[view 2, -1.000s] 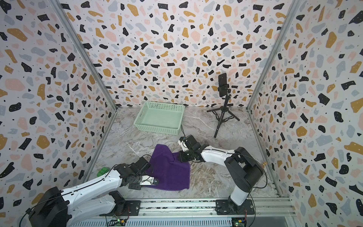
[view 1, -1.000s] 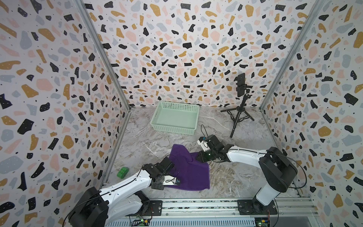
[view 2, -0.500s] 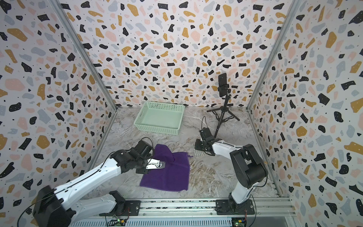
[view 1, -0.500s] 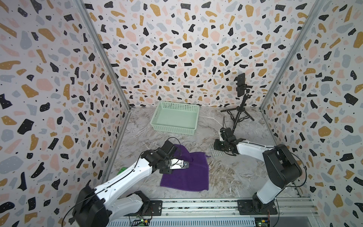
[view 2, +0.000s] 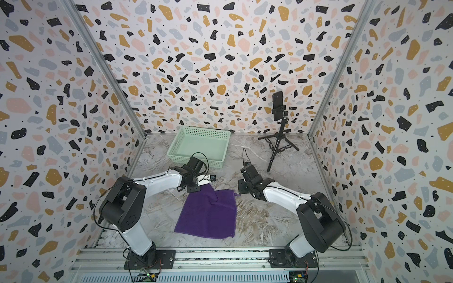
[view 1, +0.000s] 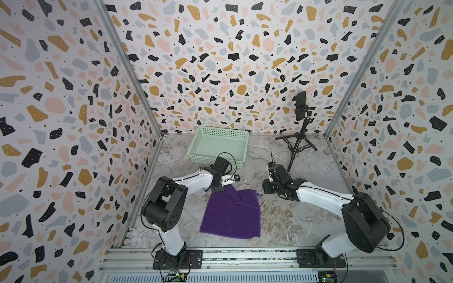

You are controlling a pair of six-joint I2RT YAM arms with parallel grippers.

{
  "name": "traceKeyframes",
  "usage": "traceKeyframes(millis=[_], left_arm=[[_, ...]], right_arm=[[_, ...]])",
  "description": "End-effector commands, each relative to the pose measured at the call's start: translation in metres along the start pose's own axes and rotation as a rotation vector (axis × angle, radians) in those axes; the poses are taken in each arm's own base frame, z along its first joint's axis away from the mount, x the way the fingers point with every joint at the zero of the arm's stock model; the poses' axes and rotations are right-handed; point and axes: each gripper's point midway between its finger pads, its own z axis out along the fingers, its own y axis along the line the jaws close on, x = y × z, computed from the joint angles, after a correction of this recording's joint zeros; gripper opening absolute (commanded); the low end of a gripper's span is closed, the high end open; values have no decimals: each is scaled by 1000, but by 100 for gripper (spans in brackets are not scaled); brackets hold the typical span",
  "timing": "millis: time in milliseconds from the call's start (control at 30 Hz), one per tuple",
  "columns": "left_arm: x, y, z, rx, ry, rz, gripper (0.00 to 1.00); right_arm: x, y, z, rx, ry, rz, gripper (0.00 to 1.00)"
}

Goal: Fold the square dishcloth
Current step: Adjust the cleaning item at the center of the board.

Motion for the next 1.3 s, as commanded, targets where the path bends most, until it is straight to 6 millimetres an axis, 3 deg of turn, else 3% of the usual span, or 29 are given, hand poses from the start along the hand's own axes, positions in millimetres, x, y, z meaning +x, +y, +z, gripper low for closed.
traceKeyframes(millis=[0, 133, 200, 300, 467, 667, 867, 967, 1000, 1067, 1167, 1267], left_arm=[[7, 8, 10, -15, 30, -4, 25], [19, 9, 18, 2, 52, -11, 24], [25, 12, 20, -3, 57, -18, 22], [30, 15, 20, -5, 54, -37, 21], [29, 13, 16, -1, 28, -49, 23], [25, 16, 9, -19, -3, -66, 25], [19, 1, -33, 41, -92, -81, 30], [24, -18, -63, 73, -125, -40, 35], [32, -35, -74, 119, -121, -12, 36], [45, -67, -89, 206, -123, 49, 38], [70, -125, -112, 371, -113, 150, 41], [90, -169, -128, 473, -134, 257, 43]], right_arm=[[23, -3, 11, 12, 120, -61, 41], [32, 3, 23, 2, 182, -87, 43], [35, 5, 29, -4, 202, -91, 40], [37, 7, 37, -6, 228, -91, 26], [21, 2, 44, 43, 192, -98, 1], [-19, -5, 40, 115, 71, -100, 0], [-75, -16, 37, 130, -95, -73, 0], [-93, -20, 34, 154, -134, -96, 0], [-91, -16, 30, 149, -132, -108, 0], [-82, -7, 16, 133, -139, -137, 13], [-44, 19, -14, 96, -113, -241, 38], [3, 41, -41, 36, -58, -358, 48]])
